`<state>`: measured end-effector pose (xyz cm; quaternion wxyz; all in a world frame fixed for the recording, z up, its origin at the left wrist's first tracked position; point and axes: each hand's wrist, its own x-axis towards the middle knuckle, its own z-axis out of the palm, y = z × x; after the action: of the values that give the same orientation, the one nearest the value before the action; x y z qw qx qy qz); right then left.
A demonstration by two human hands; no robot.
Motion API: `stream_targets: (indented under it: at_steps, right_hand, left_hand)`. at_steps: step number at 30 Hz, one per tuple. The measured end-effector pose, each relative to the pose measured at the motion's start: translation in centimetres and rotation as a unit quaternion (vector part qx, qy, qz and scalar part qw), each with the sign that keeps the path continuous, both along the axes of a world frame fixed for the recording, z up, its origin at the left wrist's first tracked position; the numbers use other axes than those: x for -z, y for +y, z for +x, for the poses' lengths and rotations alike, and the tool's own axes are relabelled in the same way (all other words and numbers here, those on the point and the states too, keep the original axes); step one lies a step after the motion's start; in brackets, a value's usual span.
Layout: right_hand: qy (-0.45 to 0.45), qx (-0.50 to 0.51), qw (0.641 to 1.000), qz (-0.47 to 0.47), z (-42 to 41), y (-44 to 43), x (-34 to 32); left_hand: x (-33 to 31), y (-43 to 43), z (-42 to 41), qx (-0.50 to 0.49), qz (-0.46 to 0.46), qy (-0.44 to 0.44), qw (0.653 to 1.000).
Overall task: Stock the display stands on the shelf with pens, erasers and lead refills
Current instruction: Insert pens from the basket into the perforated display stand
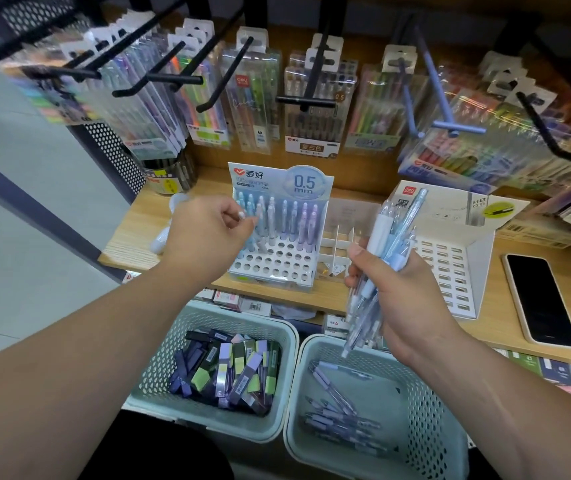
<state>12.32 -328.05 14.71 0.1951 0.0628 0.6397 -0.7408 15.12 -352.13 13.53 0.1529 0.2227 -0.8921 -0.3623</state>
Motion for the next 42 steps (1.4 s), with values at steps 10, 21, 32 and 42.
stream_targets:
  at_steps: [10,21,32,42]
  right_hand:
    - [-0.006,-0.003,1.0,-0.007,-0.2,0.9,-0.3]
    - [-0.022,-0.022,0.999,-0.012,-0.5,1.7,-0.7]
    - [-0.011,-0.096,0.995,0.028,-0.2,1.5,-1.1]
    - [0.016,-0.182,0.981,0.064,0.9,0.4,-1.1]
  left_hand:
    - [2.2,0.4,-1.2,0.029,-0.118,-0.011,0.992]
    - [2.7,1.6,-2.8,-0.015,-0.115,-0.028,0.993]
    - [-2.3,7.6,-1.0,0.137,0.242,-0.044,0.959]
    - [-1.8,8.7,0.0,0.186,0.36,-0.056,0.913]
